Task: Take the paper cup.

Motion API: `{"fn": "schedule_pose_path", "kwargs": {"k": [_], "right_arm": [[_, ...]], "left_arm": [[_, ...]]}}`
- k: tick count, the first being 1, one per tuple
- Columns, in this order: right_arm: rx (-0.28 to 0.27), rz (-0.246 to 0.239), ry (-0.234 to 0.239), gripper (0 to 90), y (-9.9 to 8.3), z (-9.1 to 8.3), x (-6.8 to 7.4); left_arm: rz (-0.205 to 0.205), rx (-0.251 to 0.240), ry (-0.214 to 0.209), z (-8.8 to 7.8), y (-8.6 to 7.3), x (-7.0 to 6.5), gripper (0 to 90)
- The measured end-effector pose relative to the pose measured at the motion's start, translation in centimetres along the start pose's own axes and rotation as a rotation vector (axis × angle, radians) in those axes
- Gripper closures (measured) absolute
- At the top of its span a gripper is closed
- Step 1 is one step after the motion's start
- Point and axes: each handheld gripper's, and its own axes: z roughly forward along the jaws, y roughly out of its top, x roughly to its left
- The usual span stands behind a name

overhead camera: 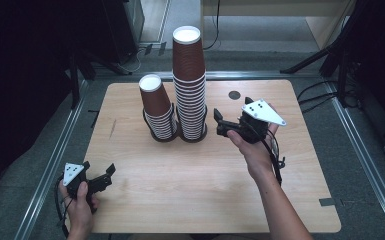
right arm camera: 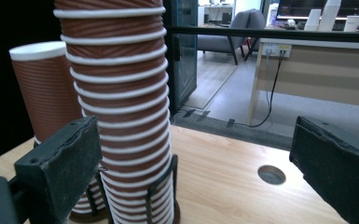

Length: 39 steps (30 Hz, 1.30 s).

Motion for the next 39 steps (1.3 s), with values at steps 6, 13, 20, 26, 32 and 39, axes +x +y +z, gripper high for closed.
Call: {"fn": "schedule_pose_path", "kwargs": {"k": [6, 13, 20, 26, 32, 39], "right_arm": [[-0.015, 0.000, 0.020, 2.3, 1.0, 0.9, 1.0], [-0.037, 0.002, 0.039, 2.3, 2.1, 1.8, 2.1], [-0.059, -0.015, 0.055, 1.6, 3.4, 3.1, 3.5], [-0.080, 0.011, 0.058, 1.6, 4.2, 4.2, 4.1], [-0.081, 0.013, 0.062, 1.6, 4.8, 4.9, 4.7], [-0.080, -0.008, 0.055, 1.6, 5.6, 6.1, 5.8]], "left_arm": [[-0.004, -0.001, 0.002, 0.0, 0.0, 0.0, 0.3], [-0.001, 0.000, 0.002, 0.0, 0.0, 0.0, 0.3], [-0.007, 0.002, 0.001, 0.1, 0.0, 0.1, 0.3], [-0.008, 0.003, 0.001, 0.1, 0.0, 0.1, 0.3], [-0.001, 0.005, 0.002, 0.1, 0.0, 0.0, 0.3], [-0.002, 0.007, 0.003, 0.1, 0.0, 0.0, 0.3]]}}
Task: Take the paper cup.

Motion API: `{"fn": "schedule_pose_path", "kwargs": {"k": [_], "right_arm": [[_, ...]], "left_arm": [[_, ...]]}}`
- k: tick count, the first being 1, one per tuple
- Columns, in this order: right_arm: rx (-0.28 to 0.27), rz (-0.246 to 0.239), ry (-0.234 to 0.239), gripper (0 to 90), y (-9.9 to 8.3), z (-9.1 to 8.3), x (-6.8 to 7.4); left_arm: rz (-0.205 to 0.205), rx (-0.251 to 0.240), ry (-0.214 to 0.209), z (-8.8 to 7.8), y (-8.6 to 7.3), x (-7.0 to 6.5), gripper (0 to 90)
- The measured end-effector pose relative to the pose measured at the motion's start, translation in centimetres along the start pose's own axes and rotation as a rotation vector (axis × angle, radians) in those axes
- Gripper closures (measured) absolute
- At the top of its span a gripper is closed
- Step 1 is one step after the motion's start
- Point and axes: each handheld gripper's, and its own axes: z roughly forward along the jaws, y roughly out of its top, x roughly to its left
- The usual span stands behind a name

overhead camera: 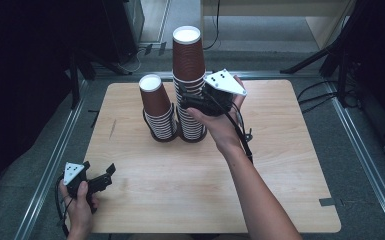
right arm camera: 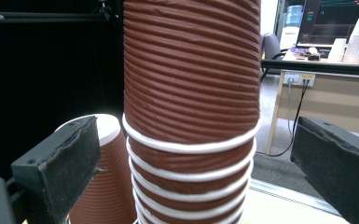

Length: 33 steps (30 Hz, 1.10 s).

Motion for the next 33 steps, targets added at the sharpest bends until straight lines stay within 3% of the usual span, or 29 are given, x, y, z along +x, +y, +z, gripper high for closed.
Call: {"fn": "schedule_pose_path", "kwargs": {"k": [12, 23, 33], "right_arm": [[-0.005, 0.001, -0.022, 1.6, 0.5, 1.6, 0.7], [-0.037, -0.031, -0.042, 0.9, 1.3, 2.9, 1.2], [-0.027, -0.008, -0.077, 6.1, 1.8, 4.3, 1.0]], "left_arm": [[-0.004, 0.000, -0.001, 0.0, 0.0, 0.0, 0.3], [-0.005, -0.002, -0.002, 0.0, 0.0, 0.1, 0.3], [-0.007, -0.001, -0.003, 0.0, 0.0, 0.1, 0.3]]}}
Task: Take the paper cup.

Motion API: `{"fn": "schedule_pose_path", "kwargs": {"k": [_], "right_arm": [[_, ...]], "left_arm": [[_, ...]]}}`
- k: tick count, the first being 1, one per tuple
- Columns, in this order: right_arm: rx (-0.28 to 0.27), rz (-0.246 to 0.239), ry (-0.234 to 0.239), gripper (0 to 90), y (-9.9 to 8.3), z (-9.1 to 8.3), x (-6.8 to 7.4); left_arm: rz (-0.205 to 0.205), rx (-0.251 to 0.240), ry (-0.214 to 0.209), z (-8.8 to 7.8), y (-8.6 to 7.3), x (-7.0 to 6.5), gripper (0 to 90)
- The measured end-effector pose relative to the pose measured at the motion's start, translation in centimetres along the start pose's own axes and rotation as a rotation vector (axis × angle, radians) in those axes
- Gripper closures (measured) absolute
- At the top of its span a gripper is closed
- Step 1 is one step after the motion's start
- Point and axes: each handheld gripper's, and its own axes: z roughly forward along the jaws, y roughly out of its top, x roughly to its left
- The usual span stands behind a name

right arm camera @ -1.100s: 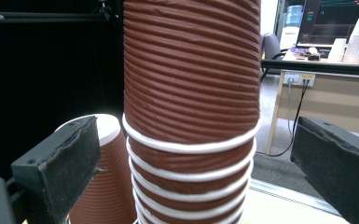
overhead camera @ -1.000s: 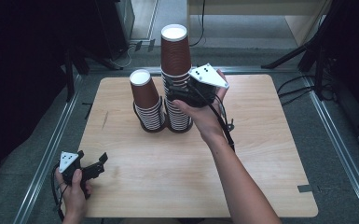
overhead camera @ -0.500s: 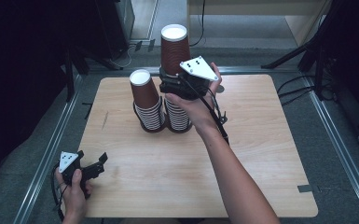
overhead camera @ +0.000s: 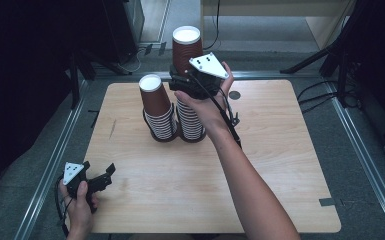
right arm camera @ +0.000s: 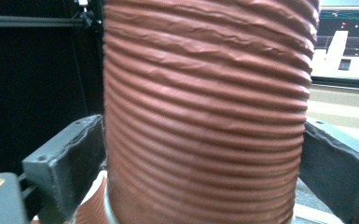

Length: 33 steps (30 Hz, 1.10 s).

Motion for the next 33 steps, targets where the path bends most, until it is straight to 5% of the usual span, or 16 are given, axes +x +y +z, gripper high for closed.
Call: {"fn": "schedule_pose_path", "kwargs": {"k": [16, 33], "right_arm": [[-0.044, -0.006, -0.017, 10.9, -0.1, 0.2, 0.3], [-0.277, -0.071, -0.010, 12.9, 1.8, -0.4, 0.3]], "left_arm": [[0.000, 0.003, 0.000, 0.0, 0.0, 0.0, 0.4], [0.001, 0.005, 0.000, 0.0, 0.0, 0.0, 0.3]]}}
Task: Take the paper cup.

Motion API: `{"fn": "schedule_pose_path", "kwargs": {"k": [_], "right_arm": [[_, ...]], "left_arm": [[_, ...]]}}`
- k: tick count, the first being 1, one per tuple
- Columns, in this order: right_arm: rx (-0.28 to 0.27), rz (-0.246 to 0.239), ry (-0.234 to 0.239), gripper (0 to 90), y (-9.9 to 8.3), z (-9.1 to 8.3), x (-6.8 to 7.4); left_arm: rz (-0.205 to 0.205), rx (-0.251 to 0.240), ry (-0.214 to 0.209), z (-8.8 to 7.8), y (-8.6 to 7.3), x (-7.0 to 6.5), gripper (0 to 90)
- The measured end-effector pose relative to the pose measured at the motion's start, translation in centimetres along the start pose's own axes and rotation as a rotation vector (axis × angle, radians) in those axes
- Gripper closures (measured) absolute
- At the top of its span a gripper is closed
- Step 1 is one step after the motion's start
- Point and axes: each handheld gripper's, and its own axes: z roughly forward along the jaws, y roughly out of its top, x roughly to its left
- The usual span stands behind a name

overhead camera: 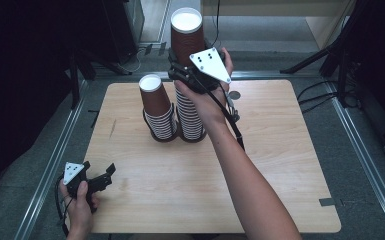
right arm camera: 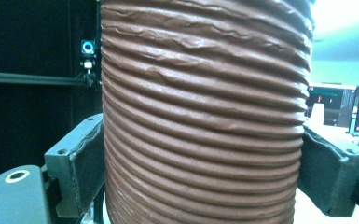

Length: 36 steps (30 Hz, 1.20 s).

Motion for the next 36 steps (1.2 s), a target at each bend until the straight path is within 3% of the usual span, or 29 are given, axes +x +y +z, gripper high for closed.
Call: {"fn": "schedule_pose_path", "kwargs": {"k": [8, 14, 25, 36], "right_arm": [[-0.069, 0.001, 0.007, 12.9, 0.6, -0.2, -0.1], [-0.111, -0.005, -0.018, 13.0, 1.6, -0.6, -0.4], [-0.143, -0.016, -0.040, 12.7, 3.1, -1.3, -0.6], [-0.159, -0.017, -0.066, 12.3, 3.8, -2.3, -2.0]], "left_arm": [[0.002, 0.001, 0.000, 0.0, 0.0, 0.0, 0.3], [0.000, 0.001, 0.001, 0.0, 0.0, 0.0, 0.3], [-0.002, 0.001, 0.005, 0.0, 0.0, 0.0, 0.3], [-0.001, 0.001, 0.005, 0.0, 0.0, 0.0, 0.3]]}}
